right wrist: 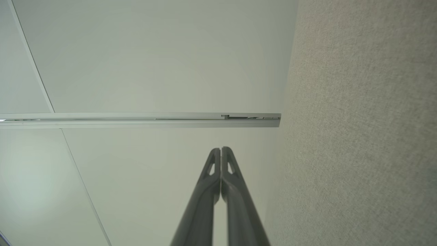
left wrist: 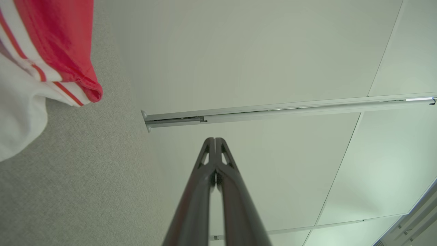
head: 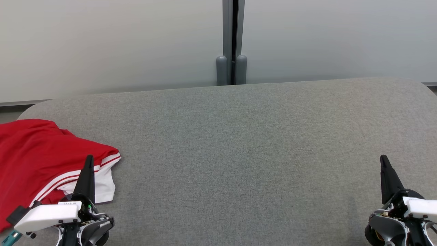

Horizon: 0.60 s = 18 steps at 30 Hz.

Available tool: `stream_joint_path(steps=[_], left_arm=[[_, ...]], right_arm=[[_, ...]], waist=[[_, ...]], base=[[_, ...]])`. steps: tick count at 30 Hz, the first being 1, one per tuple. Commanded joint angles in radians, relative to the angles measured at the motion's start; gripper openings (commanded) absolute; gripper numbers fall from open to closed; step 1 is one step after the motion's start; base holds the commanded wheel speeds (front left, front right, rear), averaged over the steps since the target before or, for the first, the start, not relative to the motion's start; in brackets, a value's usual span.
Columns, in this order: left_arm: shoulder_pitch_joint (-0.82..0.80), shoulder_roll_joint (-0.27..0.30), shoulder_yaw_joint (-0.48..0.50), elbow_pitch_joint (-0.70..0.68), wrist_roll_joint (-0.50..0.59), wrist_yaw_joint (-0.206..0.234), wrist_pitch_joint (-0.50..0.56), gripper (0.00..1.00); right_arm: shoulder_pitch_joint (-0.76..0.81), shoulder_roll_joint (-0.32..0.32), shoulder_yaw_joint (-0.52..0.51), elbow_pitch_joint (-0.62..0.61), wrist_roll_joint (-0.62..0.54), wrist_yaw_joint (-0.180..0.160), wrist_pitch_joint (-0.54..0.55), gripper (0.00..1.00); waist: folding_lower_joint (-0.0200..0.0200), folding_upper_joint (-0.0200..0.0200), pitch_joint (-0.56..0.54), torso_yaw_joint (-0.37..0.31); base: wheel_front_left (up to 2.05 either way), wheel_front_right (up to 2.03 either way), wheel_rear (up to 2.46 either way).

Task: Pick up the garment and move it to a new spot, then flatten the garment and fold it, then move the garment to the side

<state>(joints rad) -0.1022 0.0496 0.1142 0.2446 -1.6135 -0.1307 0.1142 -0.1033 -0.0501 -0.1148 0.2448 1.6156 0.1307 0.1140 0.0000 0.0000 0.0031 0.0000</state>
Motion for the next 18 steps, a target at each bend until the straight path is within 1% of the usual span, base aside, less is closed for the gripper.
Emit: stream_joint_path(steps=[1, 18], left_arm=[[-0.013, 0.002, 0.002, 0.001, 0.001, -0.003, 0.002, 0.0], [-0.013, 0.002, 0.002, 0.001, 0.001, -0.003, 0.002, 0.0]], right_arm=[[-0.01, -0.001, 0.001, 0.001, -0.005, 0.0, 0.002, 0.0], [-0.01, -0.001, 0.001, 0.001, -0.005, 0.0, 0.002, 0.0]], waist=[[0.0, 0.0, 0.0, 0.0], [0.0, 0.0, 0.0, 0.0]], base=[[0.0, 0.0, 0.0], [0.0, 0.0, 0.0]])
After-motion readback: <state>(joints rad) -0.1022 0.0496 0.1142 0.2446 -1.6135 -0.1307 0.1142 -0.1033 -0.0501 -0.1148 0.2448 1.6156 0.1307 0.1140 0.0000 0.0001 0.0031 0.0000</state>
